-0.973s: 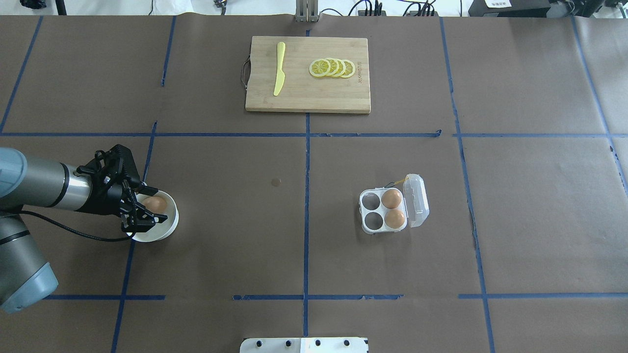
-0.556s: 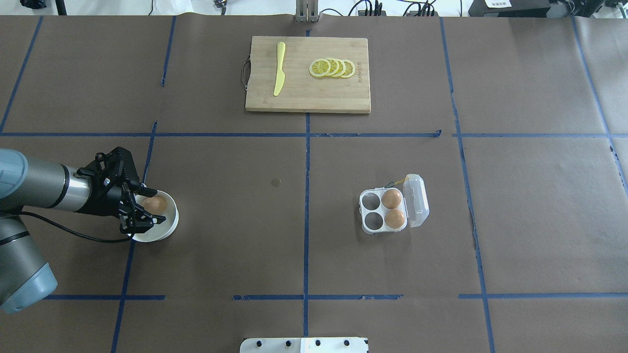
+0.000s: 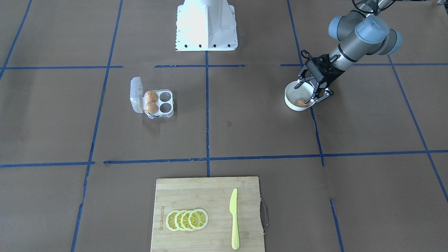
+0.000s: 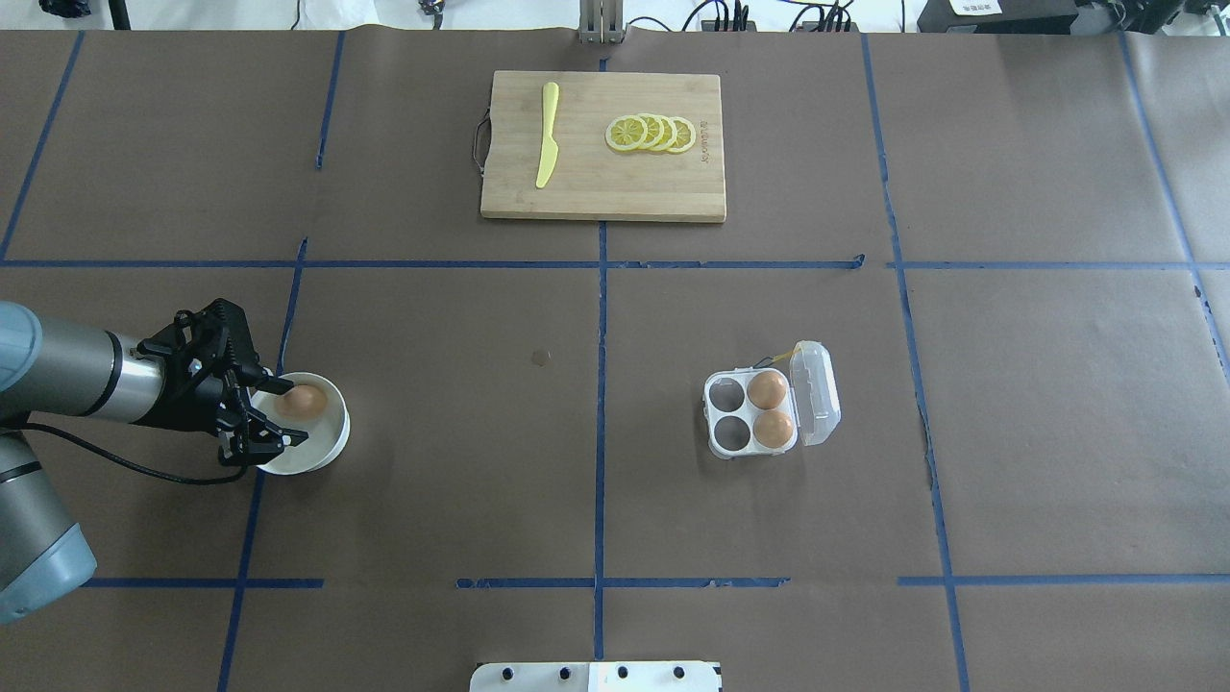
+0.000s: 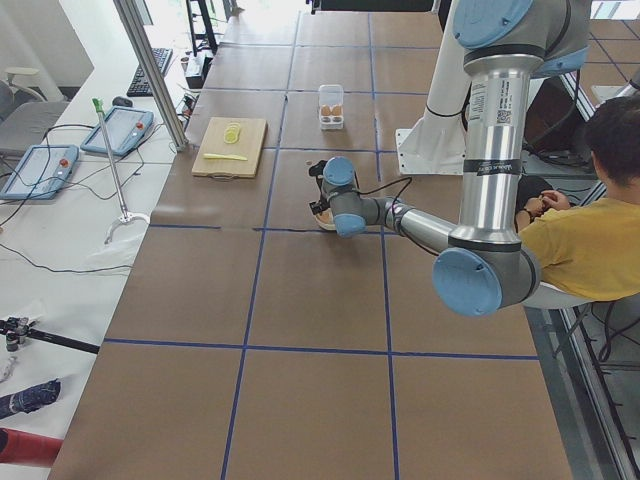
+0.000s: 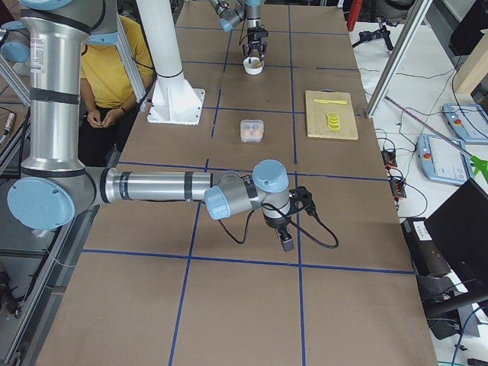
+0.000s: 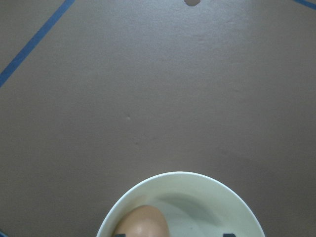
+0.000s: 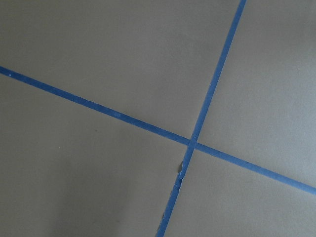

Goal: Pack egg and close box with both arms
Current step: 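Lower the left gripper into the bowl and close on the brown egg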

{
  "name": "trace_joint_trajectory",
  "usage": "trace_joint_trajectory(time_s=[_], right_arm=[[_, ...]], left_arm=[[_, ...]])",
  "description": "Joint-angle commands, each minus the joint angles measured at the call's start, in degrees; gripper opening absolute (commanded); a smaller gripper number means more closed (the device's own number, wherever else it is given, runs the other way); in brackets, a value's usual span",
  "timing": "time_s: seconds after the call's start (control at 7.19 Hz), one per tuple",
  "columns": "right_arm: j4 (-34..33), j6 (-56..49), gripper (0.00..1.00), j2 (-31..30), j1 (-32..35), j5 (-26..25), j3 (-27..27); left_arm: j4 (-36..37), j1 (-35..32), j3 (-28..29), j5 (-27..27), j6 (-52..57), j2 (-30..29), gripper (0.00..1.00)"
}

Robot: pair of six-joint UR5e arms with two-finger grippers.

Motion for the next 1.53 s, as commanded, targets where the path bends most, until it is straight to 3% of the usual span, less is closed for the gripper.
trace_joint_trajectory(time_s=[0.0, 0.28, 1.39], right_arm=[[0.00, 0.00, 1.00, -0.05, 0.00, 0.00, -0.03], [0.00, 0.00, 1.00, -0.05, 0.00, 0.00, -0.03], [0.00, 0.00, 1.00, -0.40, 0.00, 0.00, -0.11]], left_arm=[[0.00, 0.27, 1.05, 0.00, 0.11, -0.56, 0.72], [0.00, 0.45, 1.94, 3.06, 0.11, -1.00, 0.72], [0.08, 0.89, 3.08, 3.08, 0.02, -2.24, 0.68]])
